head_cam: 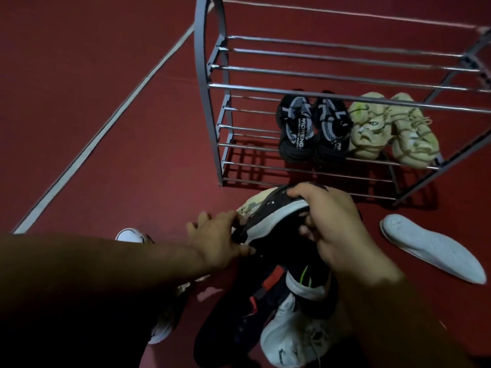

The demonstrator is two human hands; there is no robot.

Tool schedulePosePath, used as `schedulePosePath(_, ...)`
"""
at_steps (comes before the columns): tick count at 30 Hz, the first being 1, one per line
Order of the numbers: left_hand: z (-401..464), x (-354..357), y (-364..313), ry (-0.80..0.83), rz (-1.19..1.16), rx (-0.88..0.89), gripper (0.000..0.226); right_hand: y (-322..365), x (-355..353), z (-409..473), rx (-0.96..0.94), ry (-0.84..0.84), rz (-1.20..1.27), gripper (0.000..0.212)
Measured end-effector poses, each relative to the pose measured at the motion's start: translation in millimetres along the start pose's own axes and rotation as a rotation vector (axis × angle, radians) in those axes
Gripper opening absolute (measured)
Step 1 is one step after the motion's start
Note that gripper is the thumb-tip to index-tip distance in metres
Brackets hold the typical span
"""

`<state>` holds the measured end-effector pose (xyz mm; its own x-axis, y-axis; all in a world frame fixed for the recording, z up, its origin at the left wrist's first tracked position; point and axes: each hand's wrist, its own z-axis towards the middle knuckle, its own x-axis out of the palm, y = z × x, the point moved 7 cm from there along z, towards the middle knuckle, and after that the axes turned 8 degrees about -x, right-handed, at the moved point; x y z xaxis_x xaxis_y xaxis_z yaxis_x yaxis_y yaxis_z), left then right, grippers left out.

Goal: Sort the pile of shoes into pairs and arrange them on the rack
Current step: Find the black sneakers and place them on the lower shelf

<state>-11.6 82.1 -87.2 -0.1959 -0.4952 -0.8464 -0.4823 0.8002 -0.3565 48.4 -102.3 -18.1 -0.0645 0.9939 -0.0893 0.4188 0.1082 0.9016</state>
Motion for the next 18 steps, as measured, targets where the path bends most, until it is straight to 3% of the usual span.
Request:
schedulePosePath(3,-4.5,-7.0,-2.4,-0.066,0.010,0.007,0.021,-4.4,-5.0,0.9,0.137,0.064,0.218,0.021)
schedulePosePath(6,5.3,-11.1,10.7,-0.031,-0.170,-0.097,0.031,-5.9,-4.5,5.0,0.141,0.148,0.345,0.033)
schedulePosePath(9,5.8,-3.2,7.9,0.165,-0.437,-0.140,0.036,-20.9,-17.5,14.3,-0.010,0.001,0.060,0.035)
schedulePosePath(13,-1.0,15.2,26.8,0.288,-0.590,-0.402,0.052,-81.6,-58.4,29.8,-0.015,-0.296,-0.140,0.032)
schedulePosePath(15,-14.3,28.7,37.2,0.372,-0.666,-0.473,0.043,-118.4,-79.3,26.7,0.081,-0.416,-0.386,0.038)
schedulePosePath(18,-30.0,42.0,38.8,0.507,-0.660,-0.469,0.025,-171.4,-84.1,7.2,0.389,-0.419,-0.554,0.075)
